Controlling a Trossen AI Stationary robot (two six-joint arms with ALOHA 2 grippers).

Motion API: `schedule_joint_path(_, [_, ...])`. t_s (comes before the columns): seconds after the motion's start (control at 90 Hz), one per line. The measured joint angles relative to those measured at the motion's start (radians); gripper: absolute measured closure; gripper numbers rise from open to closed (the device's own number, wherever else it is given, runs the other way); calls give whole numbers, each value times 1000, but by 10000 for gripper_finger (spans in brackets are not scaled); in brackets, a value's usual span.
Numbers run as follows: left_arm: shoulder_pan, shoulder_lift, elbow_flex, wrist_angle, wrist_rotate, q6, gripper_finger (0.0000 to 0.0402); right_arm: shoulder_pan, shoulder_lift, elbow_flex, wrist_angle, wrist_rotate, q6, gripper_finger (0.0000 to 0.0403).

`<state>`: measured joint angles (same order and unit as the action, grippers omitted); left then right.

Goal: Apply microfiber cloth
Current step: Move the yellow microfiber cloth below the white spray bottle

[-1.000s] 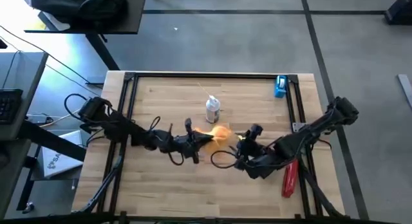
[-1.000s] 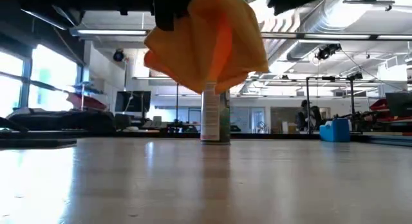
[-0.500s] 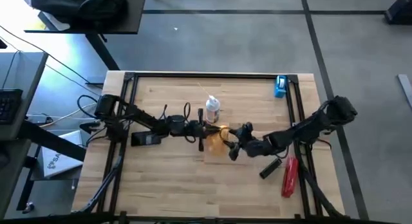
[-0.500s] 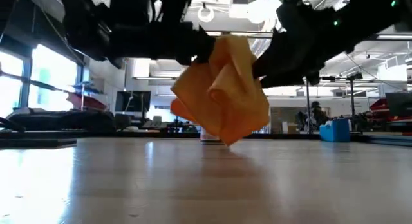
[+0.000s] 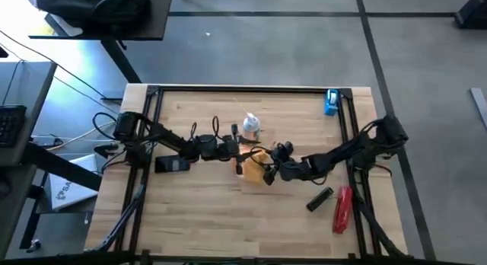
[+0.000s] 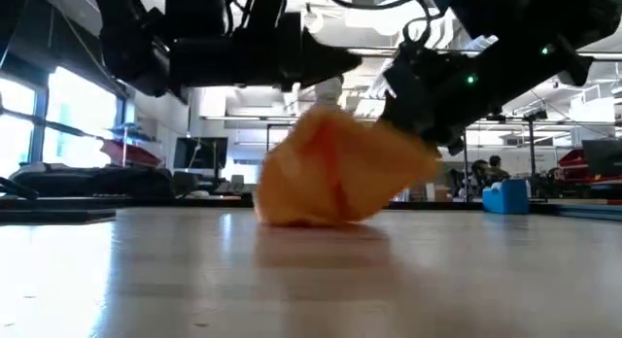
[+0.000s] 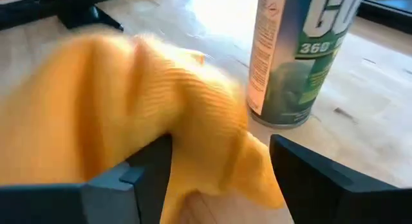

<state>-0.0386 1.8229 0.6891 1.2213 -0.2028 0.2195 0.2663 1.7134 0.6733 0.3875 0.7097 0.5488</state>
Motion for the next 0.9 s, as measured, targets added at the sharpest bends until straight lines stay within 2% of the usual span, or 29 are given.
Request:
schedule_joint_path(0.133, [-12, -92, -67, 7, -13, 0, 280, -24, 36, 39, -34, 46, 12, 174])
schedule_joint_path(0.344, [-76, -276, -201, 3, -9, -6, 280, -70, 28, 122, -129, 58, -101, 174])
schedule_joint_path(0.489, [-122, -314, -274, -11, -20, -91, 280, -96, 0, 203, -283, 73, -144, 174])
schedule_joint_path(0.667, [-158, -238, -295, -68, -57, -211, 280, -110, -34, 311, -598, 111, -136, 174])
schedule_joint_path(0.789, [-174, -115, -266, -67, -92, -236, 280, -108, -58, 377, -798, 116, -121, 174])
schedule_joint_path(0.9, [-171, 11, -214, -66, -147, -253, 280, -83, -77, 409, -887, 69, -108, 174])
